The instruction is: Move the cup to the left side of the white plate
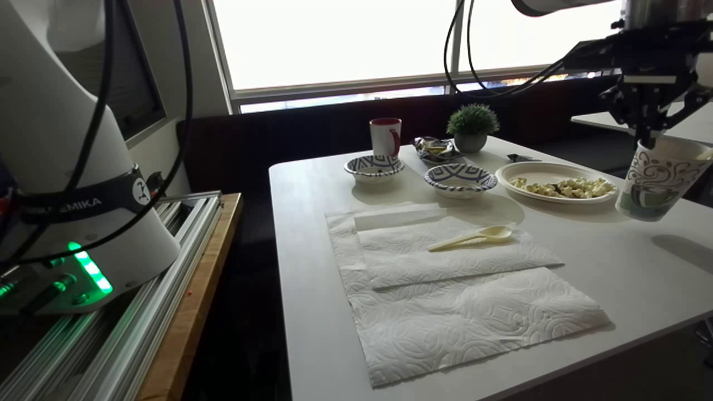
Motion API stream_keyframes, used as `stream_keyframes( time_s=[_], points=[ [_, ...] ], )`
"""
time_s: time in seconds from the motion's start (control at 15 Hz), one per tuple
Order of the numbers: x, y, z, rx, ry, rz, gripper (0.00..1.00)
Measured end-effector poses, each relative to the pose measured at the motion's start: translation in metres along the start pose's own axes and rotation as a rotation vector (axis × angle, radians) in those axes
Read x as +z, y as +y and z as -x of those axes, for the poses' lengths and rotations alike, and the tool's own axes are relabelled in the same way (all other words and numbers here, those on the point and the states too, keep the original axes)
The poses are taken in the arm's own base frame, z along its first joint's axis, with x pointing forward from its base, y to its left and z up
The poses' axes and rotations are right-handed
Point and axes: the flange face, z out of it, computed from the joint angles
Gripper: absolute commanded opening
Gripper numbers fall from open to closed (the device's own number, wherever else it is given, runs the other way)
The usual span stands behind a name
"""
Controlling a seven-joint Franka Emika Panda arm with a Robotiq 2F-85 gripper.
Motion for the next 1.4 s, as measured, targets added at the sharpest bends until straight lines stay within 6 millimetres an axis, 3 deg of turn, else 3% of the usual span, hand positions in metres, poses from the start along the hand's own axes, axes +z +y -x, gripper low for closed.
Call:
stream_keyframes(
  time_s=[0.33, 0.73, 1.07, 1.4],
  points=[
    [-0.045, -0.019, 0.005, -0.026, -0.054, 0.017, 0.02],
    [-0.086, -0.059, 0.035, -0.142, -0.105, 0.056, 0.02],
    [-0.101, -0.129, 0.069, -0.229, -0.124, 0.065, 0.02],
    [-0.104, -0.214, 0.084, -0.228, -0.055, 0.030, 0.02]
  ],
)
